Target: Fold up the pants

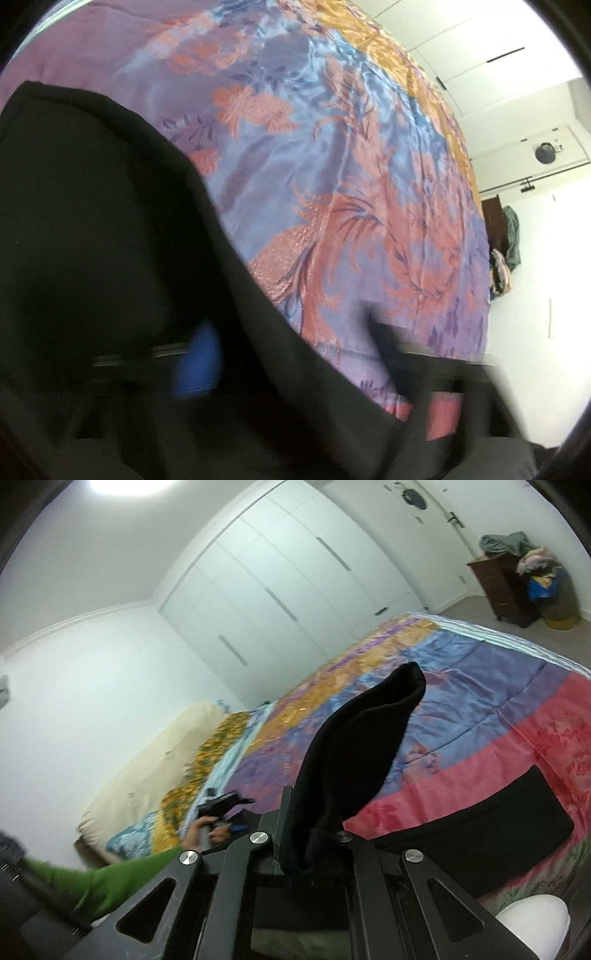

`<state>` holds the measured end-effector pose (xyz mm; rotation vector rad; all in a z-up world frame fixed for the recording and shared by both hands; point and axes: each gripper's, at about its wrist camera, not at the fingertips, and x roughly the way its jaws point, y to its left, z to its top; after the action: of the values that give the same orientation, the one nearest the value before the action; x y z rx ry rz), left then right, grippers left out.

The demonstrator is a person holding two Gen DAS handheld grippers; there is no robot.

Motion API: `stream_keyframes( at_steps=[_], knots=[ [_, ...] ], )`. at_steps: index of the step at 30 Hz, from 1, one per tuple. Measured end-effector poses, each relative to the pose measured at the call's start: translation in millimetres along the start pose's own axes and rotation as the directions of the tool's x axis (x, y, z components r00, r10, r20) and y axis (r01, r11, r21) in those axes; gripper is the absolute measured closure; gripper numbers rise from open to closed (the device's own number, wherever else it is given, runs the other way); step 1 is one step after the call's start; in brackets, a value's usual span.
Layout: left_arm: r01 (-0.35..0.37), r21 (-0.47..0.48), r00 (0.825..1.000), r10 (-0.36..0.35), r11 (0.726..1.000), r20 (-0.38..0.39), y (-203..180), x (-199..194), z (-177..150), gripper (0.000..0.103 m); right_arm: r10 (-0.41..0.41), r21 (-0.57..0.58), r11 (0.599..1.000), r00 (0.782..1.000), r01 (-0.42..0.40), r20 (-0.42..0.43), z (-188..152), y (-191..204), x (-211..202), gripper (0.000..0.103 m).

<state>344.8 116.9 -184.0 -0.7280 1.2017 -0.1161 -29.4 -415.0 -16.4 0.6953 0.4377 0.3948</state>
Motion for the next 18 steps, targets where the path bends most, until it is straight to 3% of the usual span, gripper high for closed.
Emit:
stream_keyframes(
  at_steps=[1,3,6,8,10,12,14,15,16,17,18],
  knots=[
    [-0.024,-0.003,1.000,0.024,1.000,-0.002,2.7,-3.6,0.0,0.099,-0.010,0.002,1.000,1.000,0.010,-0.009,-0.7,-5.1,-1.5,0.097],
    [0.004,0.008,0.999,-0.005,1.000,0.045,7.2,-25.1,-3.4,0.097,-0.094,0.022,0.995,0.995,0.095,-0.042,-0.3,-22.2,2.0,0.097],
    [0.034,0.089,0.981,-0.050,0.995,0.187,-0.2,-98.0,-25.2,0.097,-0.185,0.025,0.982,0.980,0.187,-0.066,9.2,-50.8,20.1,0.097],
    [0.058,0.140,0.943,-0.101,0.988,0.318,-2.9,-169.3,-48.9,0.096,-0.192,0.032,0.980,0.980,0.194,-0.058,24.8,-61.3,37.2,0.097],
    [0.023,0.179,0.896,-0.099,0.984,0.432,2.0,-231.3,-89.6,0.094,-0.148,0.023,0.989,0.989,0.148,-0.032,43.2,-62.6,46.0,0.097],
    [-0.007,0.180,0.874,-0.081,0.984,0.479,16.3,-258.3,-131.7,0.093,-0.138,-0.003,0.990,0.990,0.138,-0.035,58.1,-61.1,54.3,0.097],
    [-0.019,0.142,0.882,-0.050,0.990,0.469,42.4,-251.4,-183.3,0.092,-0.184,-0.016,0.983,0.980,0.183,-0.076,61.4,-73.9,59.2,0.097],
    [-0.030,0.119,0.900,-0.025,0.992,0.436,55.3,-235.4,-205.1,0.091,-0.228,-0.013,0.974,0.967,0.228,-0.116,57.1,-86.0,60.5,0.097],
    [-0.054,0.098,0.934,0.016,0.994,0.356,70.1,-204.2,-227.4,0.091,-0.265,-0.007,0.964,0.953,0.267,-0.145,53.2,-95.8,62.1,0.097],
    [-0.080,0.085,0.961,0.054,0.993,0.271,81.0,-174.1,-242.2,0.090,-0.330,0.000,0.942,0.924,0.337,-0.194,42.5,-114.0,62.6,0.097],
    [-0.106,0.072,0.975,0.089,0.992,0.206,87.8,-148.9,-251.8,0.090,-0.387,-0.007,0.918,0.892,0.397,-0.232,33.2,-129.5,64.0,0.097]
  ],
)
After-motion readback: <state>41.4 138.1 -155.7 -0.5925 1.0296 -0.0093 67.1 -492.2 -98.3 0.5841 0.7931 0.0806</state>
